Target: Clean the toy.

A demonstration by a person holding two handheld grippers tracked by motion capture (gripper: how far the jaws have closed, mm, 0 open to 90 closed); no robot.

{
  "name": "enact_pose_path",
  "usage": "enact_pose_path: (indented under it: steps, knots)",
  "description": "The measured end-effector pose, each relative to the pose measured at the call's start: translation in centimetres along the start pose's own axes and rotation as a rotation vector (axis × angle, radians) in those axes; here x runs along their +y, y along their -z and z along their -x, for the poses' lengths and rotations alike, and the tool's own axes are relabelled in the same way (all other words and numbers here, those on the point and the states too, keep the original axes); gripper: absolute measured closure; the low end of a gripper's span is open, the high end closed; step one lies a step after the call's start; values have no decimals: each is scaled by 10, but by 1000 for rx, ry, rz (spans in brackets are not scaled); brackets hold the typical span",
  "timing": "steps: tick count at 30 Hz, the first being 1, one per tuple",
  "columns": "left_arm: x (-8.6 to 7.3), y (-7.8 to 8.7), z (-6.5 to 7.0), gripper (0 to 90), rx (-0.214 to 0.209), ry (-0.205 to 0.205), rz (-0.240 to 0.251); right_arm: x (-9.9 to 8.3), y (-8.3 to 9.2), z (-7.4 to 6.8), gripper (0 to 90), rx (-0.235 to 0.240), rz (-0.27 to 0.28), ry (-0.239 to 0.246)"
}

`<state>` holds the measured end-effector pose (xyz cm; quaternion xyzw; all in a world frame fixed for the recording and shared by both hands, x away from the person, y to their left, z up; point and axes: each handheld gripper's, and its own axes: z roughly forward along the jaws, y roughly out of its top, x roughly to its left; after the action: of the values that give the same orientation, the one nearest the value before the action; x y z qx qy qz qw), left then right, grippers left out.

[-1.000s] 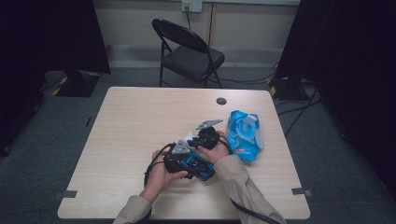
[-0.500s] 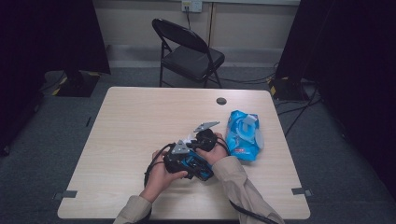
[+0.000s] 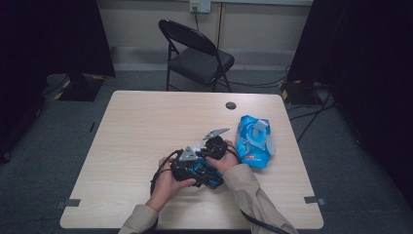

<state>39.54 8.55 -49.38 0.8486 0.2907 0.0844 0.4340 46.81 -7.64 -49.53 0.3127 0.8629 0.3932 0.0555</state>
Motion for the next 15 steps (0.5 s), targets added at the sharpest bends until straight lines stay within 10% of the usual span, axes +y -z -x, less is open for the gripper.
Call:
enact_pose_path:
  steps: [15]
  knots:
    - [1,0,1,101,3,-3,-7,-12,15,3,812,9,-20,2]
